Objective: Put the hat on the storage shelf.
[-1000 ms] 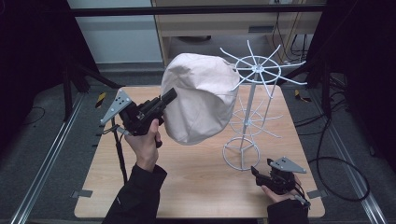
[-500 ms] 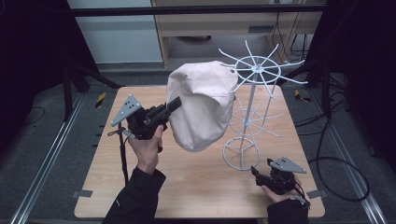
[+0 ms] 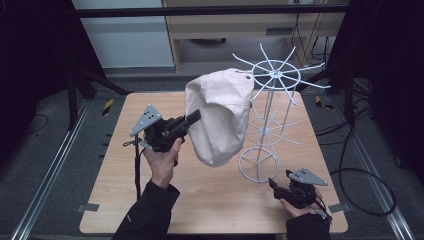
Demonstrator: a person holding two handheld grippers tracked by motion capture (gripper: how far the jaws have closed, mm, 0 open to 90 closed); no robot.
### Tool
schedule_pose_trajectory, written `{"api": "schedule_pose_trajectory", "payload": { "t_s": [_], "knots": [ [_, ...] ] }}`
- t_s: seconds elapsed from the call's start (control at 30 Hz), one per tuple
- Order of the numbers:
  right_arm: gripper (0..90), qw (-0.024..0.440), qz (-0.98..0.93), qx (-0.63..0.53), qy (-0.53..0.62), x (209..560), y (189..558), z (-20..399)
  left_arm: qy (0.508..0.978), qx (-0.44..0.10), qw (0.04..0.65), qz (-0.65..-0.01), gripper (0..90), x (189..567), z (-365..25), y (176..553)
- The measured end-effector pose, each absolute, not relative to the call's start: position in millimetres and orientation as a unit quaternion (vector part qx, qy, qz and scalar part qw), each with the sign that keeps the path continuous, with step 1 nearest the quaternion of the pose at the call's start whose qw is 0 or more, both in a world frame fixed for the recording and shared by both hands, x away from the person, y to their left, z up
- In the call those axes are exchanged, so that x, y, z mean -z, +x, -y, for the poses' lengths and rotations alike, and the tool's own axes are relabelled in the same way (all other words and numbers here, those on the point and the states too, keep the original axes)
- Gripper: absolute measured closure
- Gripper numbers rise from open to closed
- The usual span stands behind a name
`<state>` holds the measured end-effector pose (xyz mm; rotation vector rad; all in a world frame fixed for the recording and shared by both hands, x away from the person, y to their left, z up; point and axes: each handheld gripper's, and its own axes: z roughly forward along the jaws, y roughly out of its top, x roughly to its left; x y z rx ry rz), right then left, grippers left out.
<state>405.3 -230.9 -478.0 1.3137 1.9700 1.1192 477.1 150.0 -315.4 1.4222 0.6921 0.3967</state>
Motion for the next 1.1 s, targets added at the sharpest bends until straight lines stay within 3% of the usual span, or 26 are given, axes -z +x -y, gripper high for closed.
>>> {"api": "schedule_pose_trajectory", "payload": {
  "t_s": [1.1],
  "knots": [
    [29.2,0.261,-0.726,-0.413,0.483,478,406,231,0.670,-0.159,0.657,-0.306,82.1,342,-125,481]
  ]
}}
